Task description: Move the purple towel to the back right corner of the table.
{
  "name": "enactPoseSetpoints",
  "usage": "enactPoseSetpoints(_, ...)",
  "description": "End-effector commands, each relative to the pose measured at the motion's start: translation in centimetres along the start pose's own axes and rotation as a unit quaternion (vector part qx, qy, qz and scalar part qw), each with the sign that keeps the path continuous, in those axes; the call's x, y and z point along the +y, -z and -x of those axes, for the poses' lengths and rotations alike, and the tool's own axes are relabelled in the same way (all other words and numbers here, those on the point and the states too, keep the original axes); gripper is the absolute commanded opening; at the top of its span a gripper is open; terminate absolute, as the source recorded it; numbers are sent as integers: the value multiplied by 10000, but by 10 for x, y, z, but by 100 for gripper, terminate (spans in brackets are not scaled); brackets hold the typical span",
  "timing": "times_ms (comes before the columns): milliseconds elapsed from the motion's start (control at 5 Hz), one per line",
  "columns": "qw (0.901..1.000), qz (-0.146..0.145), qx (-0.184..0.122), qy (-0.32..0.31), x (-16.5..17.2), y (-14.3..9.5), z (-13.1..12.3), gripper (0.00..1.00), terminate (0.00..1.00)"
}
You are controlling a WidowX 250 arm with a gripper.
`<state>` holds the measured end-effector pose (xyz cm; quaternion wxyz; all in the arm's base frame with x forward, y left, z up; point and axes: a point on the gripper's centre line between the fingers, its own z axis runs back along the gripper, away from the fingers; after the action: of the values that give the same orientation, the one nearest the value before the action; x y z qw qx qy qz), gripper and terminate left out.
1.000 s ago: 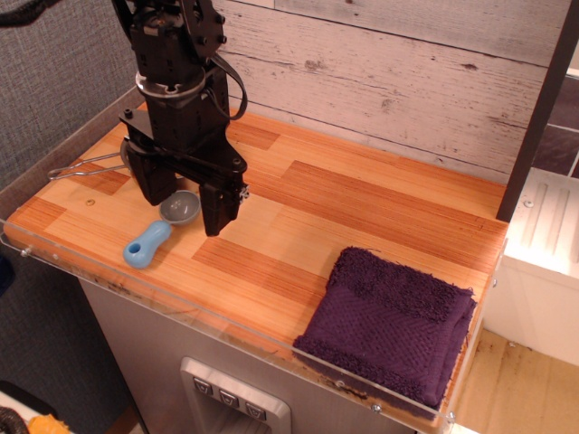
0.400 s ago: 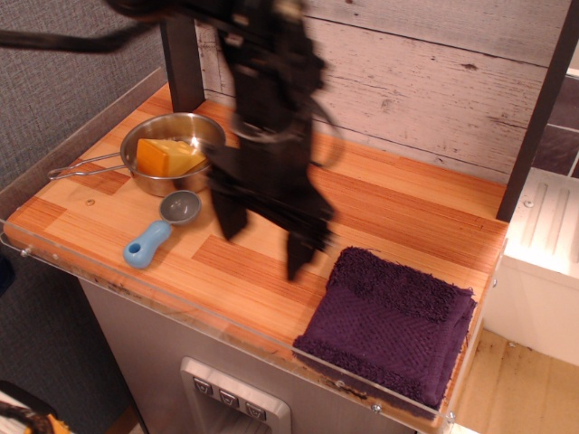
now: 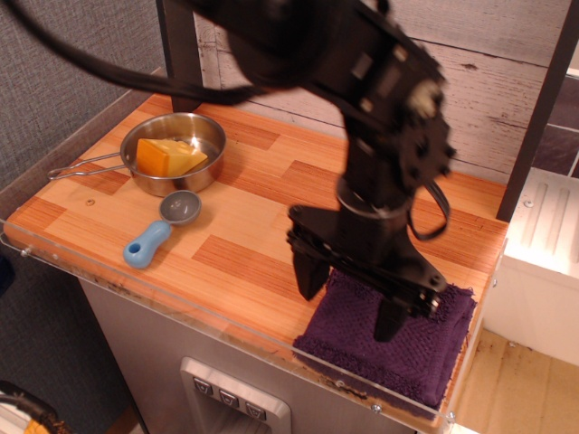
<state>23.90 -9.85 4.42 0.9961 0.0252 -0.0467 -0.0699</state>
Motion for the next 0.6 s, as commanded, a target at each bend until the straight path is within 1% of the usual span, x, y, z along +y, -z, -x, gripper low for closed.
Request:
enactPoseSetpoints(0,9997,160,-175,-69,-13,9,-15,100,0)
enactPoseSetpoints(400,9991,406,-120,-54,-26,20,-17,100,0)
